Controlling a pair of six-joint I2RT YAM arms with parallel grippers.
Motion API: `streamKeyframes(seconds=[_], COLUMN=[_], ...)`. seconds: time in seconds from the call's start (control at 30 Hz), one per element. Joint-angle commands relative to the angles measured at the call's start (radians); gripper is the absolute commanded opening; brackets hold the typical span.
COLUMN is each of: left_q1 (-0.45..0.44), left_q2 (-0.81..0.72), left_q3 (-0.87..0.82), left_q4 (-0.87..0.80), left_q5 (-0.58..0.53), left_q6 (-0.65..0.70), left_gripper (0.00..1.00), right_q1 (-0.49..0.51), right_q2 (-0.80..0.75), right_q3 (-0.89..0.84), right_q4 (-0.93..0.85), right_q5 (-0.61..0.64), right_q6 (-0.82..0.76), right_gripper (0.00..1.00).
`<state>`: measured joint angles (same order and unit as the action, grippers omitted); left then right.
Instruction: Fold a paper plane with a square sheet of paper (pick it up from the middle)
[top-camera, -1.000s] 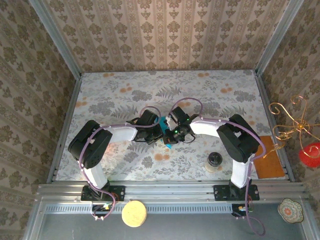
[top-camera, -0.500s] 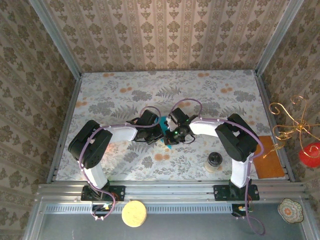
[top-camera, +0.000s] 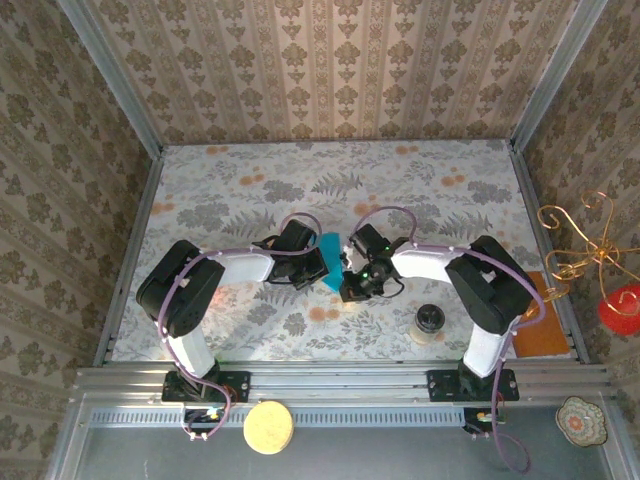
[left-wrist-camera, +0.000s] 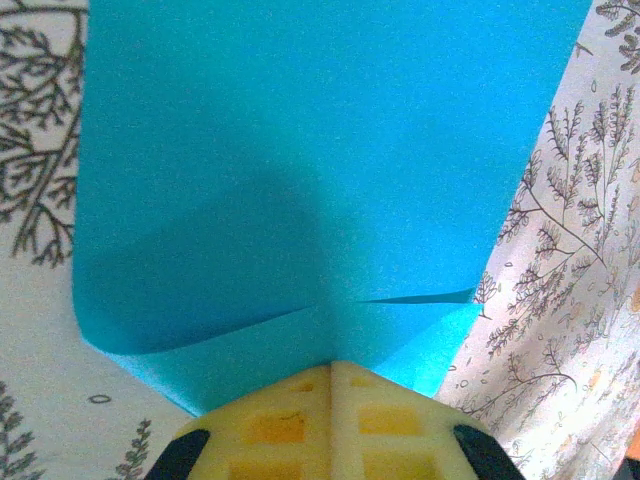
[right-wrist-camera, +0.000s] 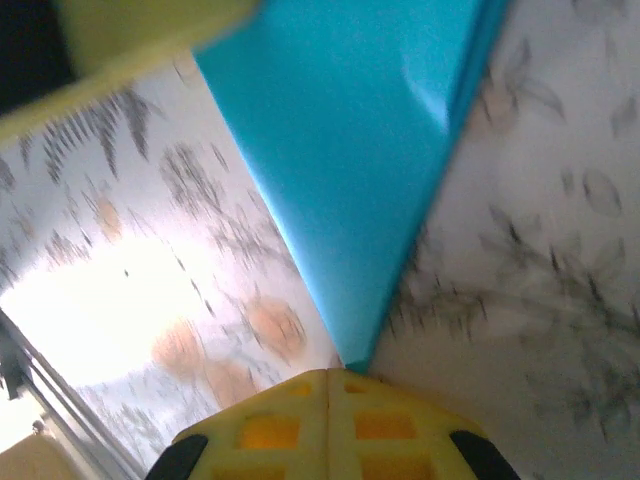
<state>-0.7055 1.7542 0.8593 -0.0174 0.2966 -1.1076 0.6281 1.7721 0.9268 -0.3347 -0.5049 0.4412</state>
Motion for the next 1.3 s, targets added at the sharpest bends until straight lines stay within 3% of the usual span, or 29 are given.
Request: streamKeyframes(seconds=[0.0, 0.23, 0.7, 0.93, 1.27], left_q1=[0.011, 0.008, -0.001, -0.018, -0.091], left_q2=[0.038, 0.039, 0.027, -0.097, -0.126], left_q3=[-0.034, -0.024, 0.016, 0.089, -0.019], left_q4=[-0.111, -0.104, -0.101, -0.160, -0.029], left_q5=[-0.042, -0.036, -0.021, -0.089, -0.070], left_q6=[0.000, 0.000, 0.016, 0.167, 0.132], left_gripper=[0.06, 0.06, 0.06, 0.07, 0.06], right_q1=[-0.009, -0.019, -0.019, -0.018, -0.018], right_q2=[-0.045, -0.118, 0.075, 0.128, 0.138], right_q3=[-0.022, 0.015, 0.095, 0.072, 0.070], right_q4=[-0.115, -0.012, 0.010, -0.020, -0.039], right_q5=[0.013, -0.013, 0.065, 0.108, 0.123], right_q6=[-0.023, 0.008, -0.005, -0.006, 0.010], right_gripper=[0.07, 0.08, 0.06, 0.04, 0.03])
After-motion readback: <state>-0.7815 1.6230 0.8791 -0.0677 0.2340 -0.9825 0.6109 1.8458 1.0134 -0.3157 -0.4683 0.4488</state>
